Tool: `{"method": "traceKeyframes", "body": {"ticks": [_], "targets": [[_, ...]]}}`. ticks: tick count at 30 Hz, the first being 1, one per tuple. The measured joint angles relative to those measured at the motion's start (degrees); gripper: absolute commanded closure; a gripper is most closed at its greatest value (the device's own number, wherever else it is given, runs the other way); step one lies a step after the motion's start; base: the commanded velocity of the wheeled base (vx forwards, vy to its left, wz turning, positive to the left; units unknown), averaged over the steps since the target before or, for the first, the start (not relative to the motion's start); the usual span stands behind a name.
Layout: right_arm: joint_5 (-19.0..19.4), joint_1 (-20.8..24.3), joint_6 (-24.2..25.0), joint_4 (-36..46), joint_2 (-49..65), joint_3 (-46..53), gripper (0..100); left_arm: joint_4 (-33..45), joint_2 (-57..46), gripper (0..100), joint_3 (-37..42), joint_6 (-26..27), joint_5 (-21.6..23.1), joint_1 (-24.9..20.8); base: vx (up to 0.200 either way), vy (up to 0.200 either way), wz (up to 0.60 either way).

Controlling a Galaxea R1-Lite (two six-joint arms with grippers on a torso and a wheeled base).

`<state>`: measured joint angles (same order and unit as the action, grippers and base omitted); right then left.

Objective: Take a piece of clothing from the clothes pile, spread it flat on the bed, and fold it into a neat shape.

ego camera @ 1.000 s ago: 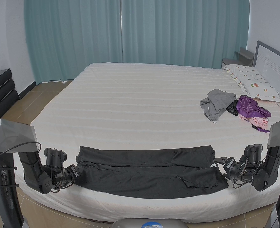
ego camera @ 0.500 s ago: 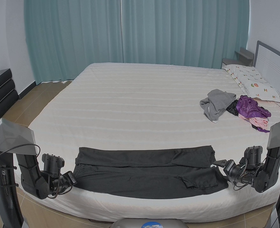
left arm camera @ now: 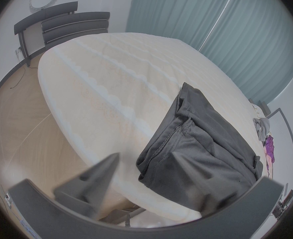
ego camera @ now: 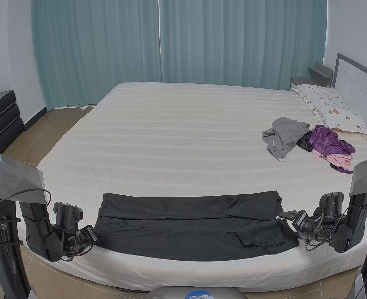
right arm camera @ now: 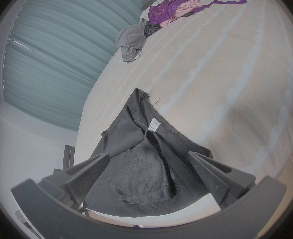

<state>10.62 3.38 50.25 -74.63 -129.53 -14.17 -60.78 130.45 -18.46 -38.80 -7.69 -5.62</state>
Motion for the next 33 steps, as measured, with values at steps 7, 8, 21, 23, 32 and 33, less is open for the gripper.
{"method": "traceKeyframes", "body": {"ticks": [7,8,21,23,32,33], "targets": [[0.0,-0.1,-0.2,-0.1,0.6,-0.6,0,0.1,-2.2,0,-1.9,-0.4,1.1,1.3,0.0,0.0,0.0],[0.0,-0.1,-0.4,-0.1,0.8,-0.7,0,0.2,-2.6,0,-2.5,-0.4,1.7,1.5,0.0,0.0,0.0],[0.1,3.0,-5.8,2.0,0.1,-7.2,0,8.0,-4.3,0,-15.4,2.4,15.2,1.4,0.0,0.0,0.0],[0.3,3.1,-7.0,3.7,-0.5,-8.9,0,8.9,-3.6,0,-16.6,3.8,16.4,0.7,0.0,0.0,0.0],[0.5,3.0,-7.6,3.8,-2.7,-10.9,0,9.1,-0.4,0,-17.3,9.9,16.8,0.0,0.0,0.0,0.0],[0.5,3.0,-7.7,3.7,-2.9,-10.8,0,9.0,-0.2,0,-17.1,10.2,16.8,0.0,0.0,0.0,0.0]]}}
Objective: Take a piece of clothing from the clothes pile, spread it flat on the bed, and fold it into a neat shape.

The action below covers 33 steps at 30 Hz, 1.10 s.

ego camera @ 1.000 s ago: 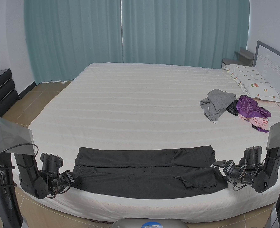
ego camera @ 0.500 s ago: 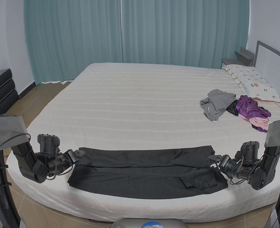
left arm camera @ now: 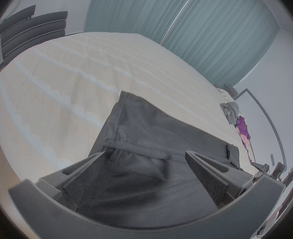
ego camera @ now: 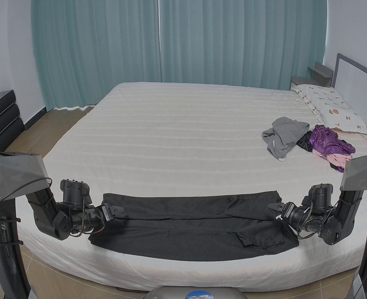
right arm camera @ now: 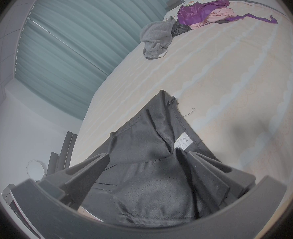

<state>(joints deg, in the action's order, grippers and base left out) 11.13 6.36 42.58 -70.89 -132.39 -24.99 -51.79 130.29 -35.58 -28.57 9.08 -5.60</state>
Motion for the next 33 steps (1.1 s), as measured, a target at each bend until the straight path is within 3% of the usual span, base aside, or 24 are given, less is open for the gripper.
{"method": "traceKeyframes", "body": {"ticks": [5,6,20,33], "targets": [[-0.1,0.0,-0.1,0.0,-0.2,0.4,0,-0.1,0.5,0,1.3,0.5,0.0,0.1,0.0,0.0,0.0],[-0.1,0.1,-0.1,0.0,-0.3,0.5,0,-0.1,0.6,100,1.3,0.5,0.0,0.2,0.0,0.0,0.0],[-0.5,0.5,-1.9,-1.0,-0.9,1.2,0,0.0,1.1,100,1.1,-0.1,-0.6,2.0,0.0,0.0,0.0],[1.6,0.1,-8.0,-6.8,-5.4,1.1,0,0.1,0.7,100,0.8,-2.3,-2.6,3.0,0.0,0.0,0.0]]}}
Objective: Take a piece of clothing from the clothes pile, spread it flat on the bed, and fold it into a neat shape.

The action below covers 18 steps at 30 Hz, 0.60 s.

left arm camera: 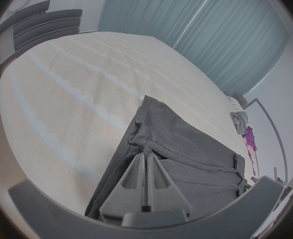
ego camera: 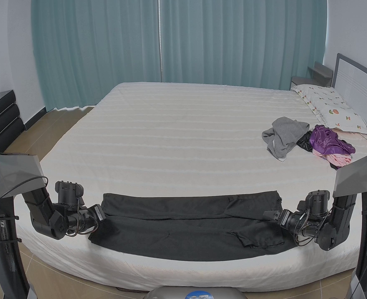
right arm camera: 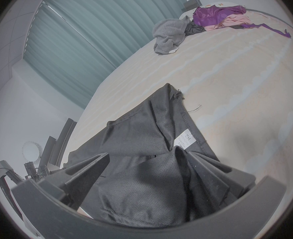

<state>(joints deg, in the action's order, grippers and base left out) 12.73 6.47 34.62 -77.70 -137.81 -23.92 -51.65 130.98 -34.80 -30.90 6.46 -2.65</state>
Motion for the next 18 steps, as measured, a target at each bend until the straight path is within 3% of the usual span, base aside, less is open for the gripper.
{"method": "traceKeyframes", "body": {"ticks": [15,16,18], "targets": [[5.9,-1.7,-4.8,-2.9,-3.3,-0.8,0,0.0,0.5,100,-0.2,-0.1,-0.1,-0.4,0.0,0.0,0.0],[6.1,-1.7,-4.9,-3.4,-3.5,-0.8,100,0.0,0.5,100,-0.2,-0.1,-0.1,-0.4,0.0,0.0,0.0],[6.2,-1.9,-4.9,-3.8,-3.9,-0.8,100,0.0,0.6,100,-0.2,-0.1,-0.1,-0.4,0.0,0.0,0.0]]}}
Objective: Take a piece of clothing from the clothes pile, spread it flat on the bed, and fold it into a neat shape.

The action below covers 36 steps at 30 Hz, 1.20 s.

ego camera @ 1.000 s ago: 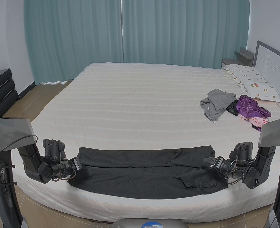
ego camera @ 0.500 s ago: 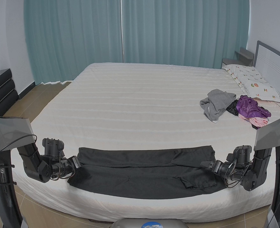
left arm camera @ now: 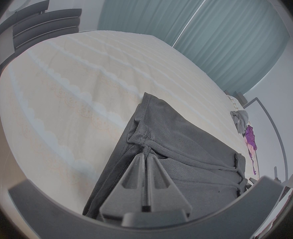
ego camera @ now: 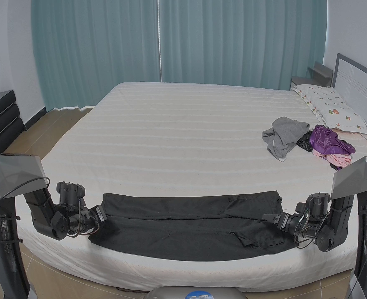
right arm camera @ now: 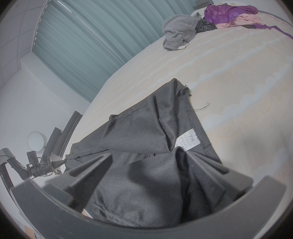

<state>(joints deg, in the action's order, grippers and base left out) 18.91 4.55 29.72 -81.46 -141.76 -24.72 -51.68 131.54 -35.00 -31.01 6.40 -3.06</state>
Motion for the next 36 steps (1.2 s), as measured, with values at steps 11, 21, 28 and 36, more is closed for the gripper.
{"method": "traceKeyframes", "body": {"ticks": [11,21,28,36], "targets": [[0.1,-1.3,0.0,-4.3,-0.5,1.4,100,-0.1,0.5,100,0.0,0.0,0.0,0.0,0.0,0.0,0.0],[0.2,-2.0,0.8,-7.5,0.3,4.2,100,-0.1,-0.2,100,0.7,-0.2,-0.1,0.3,0.0,0.0,0.0],[0.2,-3.7,2.2,-7.5,2.2,4.3,100,-0.1,-1.4,100,0.7,-1.4,-2.0,0.4,0.0,0.0,0.0],[-0.3,-3.5,2.7,-7.5,1.8,0.7,100,-0.1,-1.5,100,-0.1,-1.8,-2.8,0.2,0.0,0.0,0.0]]}}
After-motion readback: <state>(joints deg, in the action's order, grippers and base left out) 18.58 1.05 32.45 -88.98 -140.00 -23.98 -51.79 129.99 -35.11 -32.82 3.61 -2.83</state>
